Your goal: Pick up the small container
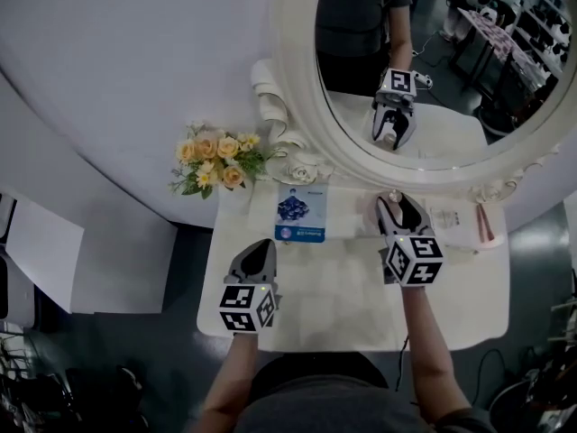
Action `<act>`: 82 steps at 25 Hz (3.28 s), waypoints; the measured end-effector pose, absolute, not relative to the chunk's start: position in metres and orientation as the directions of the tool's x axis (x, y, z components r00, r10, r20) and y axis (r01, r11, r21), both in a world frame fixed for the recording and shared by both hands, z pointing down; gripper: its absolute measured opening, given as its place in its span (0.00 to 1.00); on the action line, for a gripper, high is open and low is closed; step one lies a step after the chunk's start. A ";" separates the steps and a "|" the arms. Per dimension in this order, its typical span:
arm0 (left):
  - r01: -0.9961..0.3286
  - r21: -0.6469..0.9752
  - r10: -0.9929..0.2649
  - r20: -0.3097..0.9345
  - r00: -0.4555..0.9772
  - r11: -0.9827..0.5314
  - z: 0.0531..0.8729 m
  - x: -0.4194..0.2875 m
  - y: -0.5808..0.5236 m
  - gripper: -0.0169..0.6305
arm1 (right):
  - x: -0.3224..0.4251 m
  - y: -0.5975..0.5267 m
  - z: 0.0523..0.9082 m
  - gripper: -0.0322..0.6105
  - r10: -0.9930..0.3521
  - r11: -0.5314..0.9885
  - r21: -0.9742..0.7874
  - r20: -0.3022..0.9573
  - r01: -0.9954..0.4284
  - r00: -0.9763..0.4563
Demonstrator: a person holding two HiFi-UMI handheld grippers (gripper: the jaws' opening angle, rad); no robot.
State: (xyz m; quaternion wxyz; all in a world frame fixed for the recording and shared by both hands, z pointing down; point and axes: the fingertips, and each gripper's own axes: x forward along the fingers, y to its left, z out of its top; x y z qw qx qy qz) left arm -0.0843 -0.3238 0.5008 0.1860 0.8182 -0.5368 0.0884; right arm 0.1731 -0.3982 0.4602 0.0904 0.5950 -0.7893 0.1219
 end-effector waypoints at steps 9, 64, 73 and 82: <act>-0.921 0.213 -0.850 0.359 0.385 -0.327 0.506 -0.087 -0.328 0.04 | 0.174 -0.411 0.467 0.32 -0.917 0.264 -0.035 0.301 -0.964 -0.263; -0.881 0.158 -0.836 0.275 0.474 -0.447 0.470 -0.091 -0.289 0.04 | 0.121 -0.260 0.392 0.28 -0.948 0.305 -0.058 0.074 -0.951 -0.309; -0.868 0.154 -0.827 0.264 0.497 -0.472 0.467 -0.090 -0.281 0.04 | 0.116 -0.243 0.389 0.28 -0.953 0.292 -0.055 0.068 -0.955 -0.296; -0.863 0.155 -0.823 0.260 0.504 -0.480 0.466 -0.094 -0.274 0.04 | 0.108 -0.233 0.386 0.28 -0.953 0.293 -0.050 0.064 -0.955 -0.296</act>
